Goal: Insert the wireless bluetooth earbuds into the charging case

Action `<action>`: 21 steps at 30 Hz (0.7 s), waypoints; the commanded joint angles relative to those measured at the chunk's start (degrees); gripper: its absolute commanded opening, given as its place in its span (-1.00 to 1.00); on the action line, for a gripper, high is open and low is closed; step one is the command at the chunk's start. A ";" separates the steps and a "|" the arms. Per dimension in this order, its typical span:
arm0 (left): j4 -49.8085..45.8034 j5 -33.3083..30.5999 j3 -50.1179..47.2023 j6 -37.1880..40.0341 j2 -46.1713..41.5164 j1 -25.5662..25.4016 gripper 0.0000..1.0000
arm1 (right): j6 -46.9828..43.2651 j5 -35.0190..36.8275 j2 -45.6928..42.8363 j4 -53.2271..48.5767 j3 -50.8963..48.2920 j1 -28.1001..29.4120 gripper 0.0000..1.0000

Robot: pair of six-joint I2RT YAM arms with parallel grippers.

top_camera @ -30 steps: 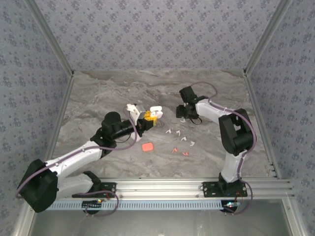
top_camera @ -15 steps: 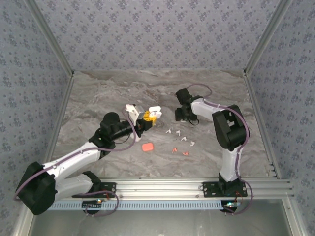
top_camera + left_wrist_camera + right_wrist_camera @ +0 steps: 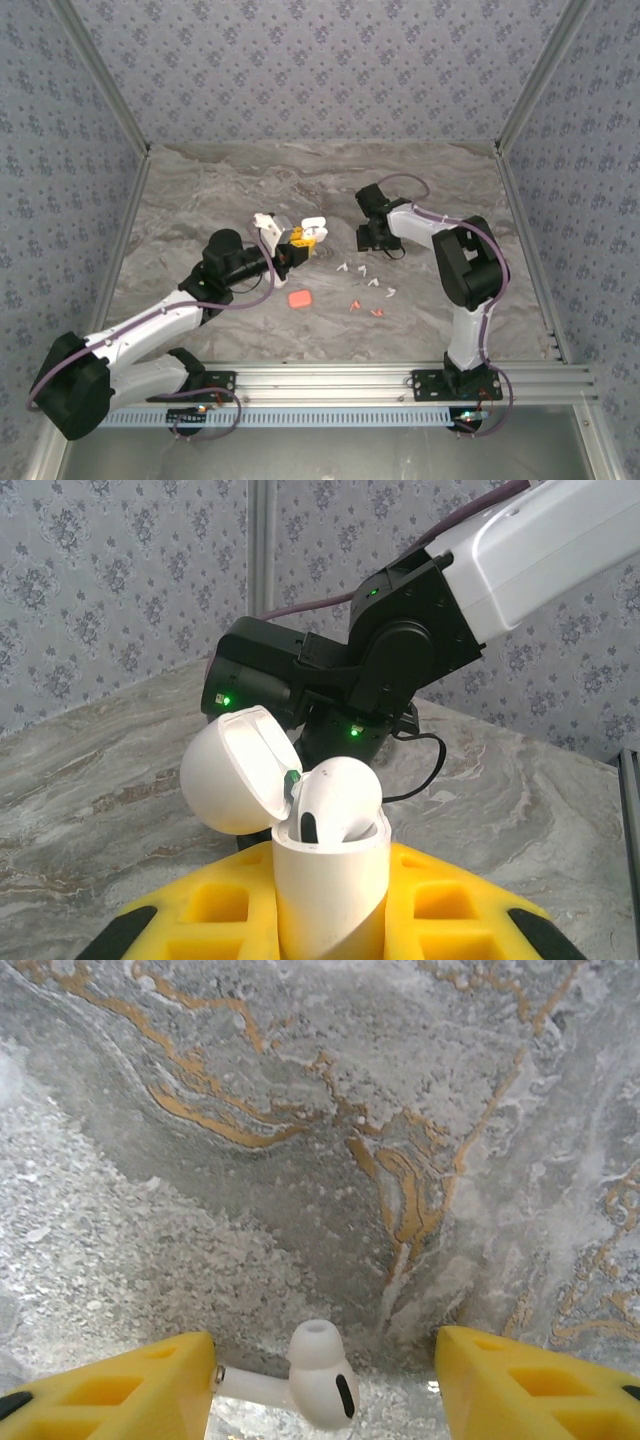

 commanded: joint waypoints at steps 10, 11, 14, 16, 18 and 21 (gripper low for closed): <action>-0.02 -0.49 -0.06 0.89 -1.38 -0.43 -1.00 | 0.92 0.93 -3.67 -3.90 -2.66 -1.97 0.24; -0.02 -0.42 -0.04 0.84 -1.34 -0.36 -1.00 | 0.93 0.84 -3.98 -3.88 -4.81 -2.15 0.24; -0.03 -0.49 0.03 0.97 -1.16 -0.35 -1.00 | 0.63 0.58 -4.93 -3.93 -5.34 -2.49 0.24; -0.03 -0.51 0.07 0.91 -1.12 -0.41 -1.00 | -0.38 -0.74 -6.08 -2.93 -5.86 -2.55 0.24; -0.03 -0.49 0.12 0.97 -1.03 -0.44 -1.00 | -1.73 -3.59 -7.74 -1.06 -6.66 -2.73 0.24; 0.03 -0.49 0.11 0.97 -1.11 -0.38 -1.00 | -3.23 -7.72 -10.19 1.23 -7.41 -3.50 0.24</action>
